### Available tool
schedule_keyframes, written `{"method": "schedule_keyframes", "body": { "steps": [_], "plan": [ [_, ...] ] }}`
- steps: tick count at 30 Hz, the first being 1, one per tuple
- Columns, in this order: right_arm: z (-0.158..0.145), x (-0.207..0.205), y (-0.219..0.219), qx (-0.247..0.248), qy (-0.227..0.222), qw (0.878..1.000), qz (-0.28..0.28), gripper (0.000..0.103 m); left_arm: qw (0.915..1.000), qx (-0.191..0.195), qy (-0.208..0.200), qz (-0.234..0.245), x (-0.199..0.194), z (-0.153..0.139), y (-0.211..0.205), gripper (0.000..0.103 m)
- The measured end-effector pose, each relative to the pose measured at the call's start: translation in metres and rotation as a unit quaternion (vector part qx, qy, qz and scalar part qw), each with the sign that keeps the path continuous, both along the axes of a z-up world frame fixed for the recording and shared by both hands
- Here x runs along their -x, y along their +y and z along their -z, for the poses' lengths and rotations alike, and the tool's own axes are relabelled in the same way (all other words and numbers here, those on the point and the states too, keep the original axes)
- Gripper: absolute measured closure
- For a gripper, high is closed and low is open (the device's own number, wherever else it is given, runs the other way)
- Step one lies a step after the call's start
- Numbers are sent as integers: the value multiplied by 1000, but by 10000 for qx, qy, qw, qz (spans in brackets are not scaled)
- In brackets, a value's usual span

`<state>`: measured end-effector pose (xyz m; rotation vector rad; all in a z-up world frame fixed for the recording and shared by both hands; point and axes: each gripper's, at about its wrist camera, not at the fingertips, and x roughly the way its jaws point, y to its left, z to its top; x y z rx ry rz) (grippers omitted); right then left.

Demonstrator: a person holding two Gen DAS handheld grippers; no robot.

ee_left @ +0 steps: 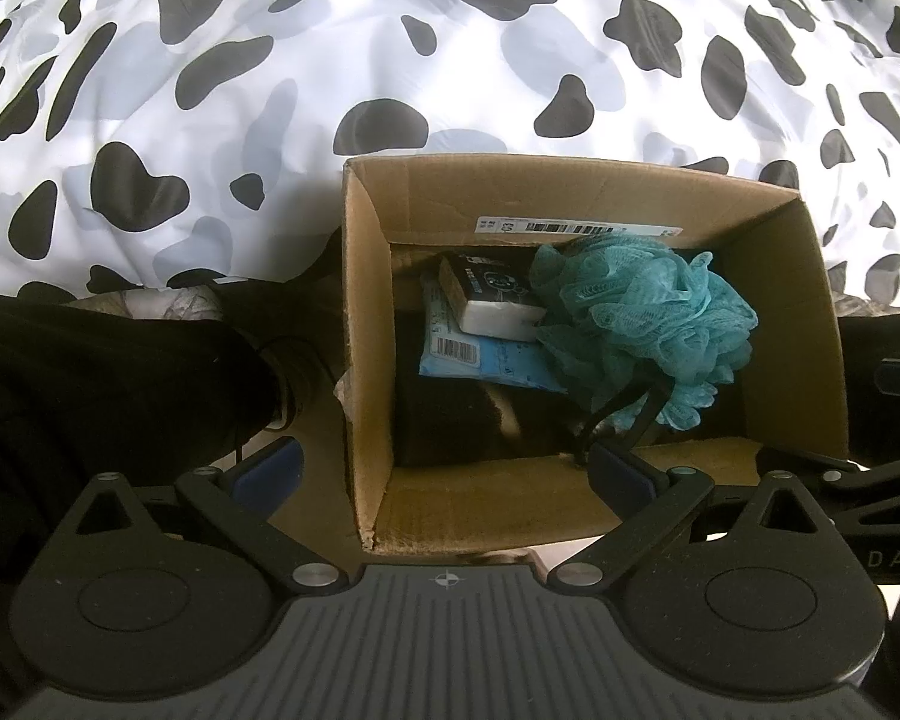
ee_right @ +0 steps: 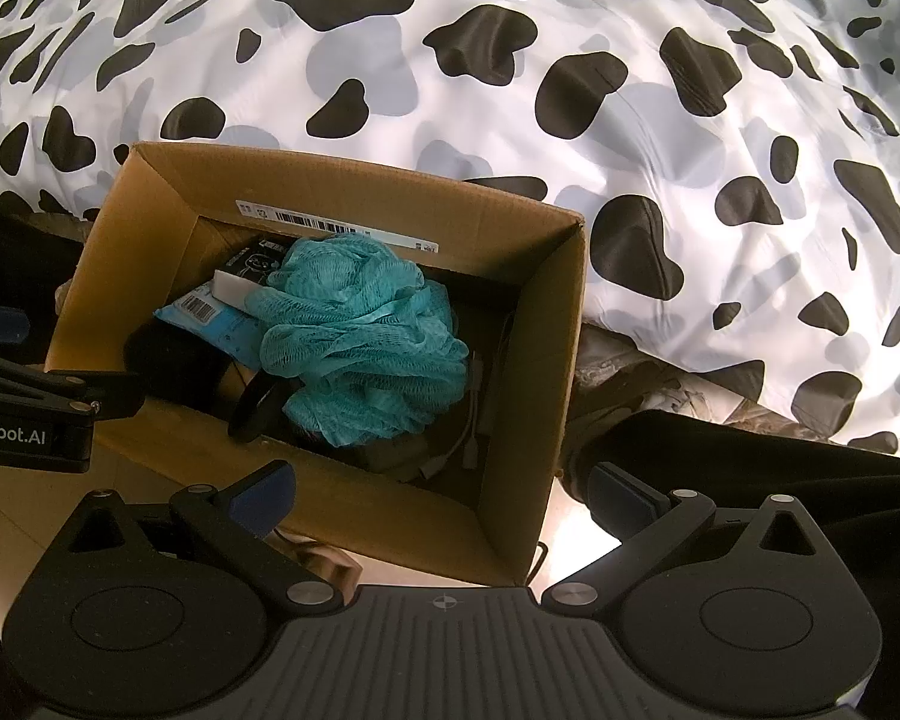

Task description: Organize soft objects

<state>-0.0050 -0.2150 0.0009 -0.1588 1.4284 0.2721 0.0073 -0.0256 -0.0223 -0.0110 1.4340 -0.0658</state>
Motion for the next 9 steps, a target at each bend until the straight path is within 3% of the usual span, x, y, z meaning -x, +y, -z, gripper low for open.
{"method": "schedule_keyframes", "body": {
  "steps": [9],
  "plan": [
    [0,0,0,6,3,10000,-2,0,9998,-24,-181,36,1,-4,-1,0]
  ]
}}
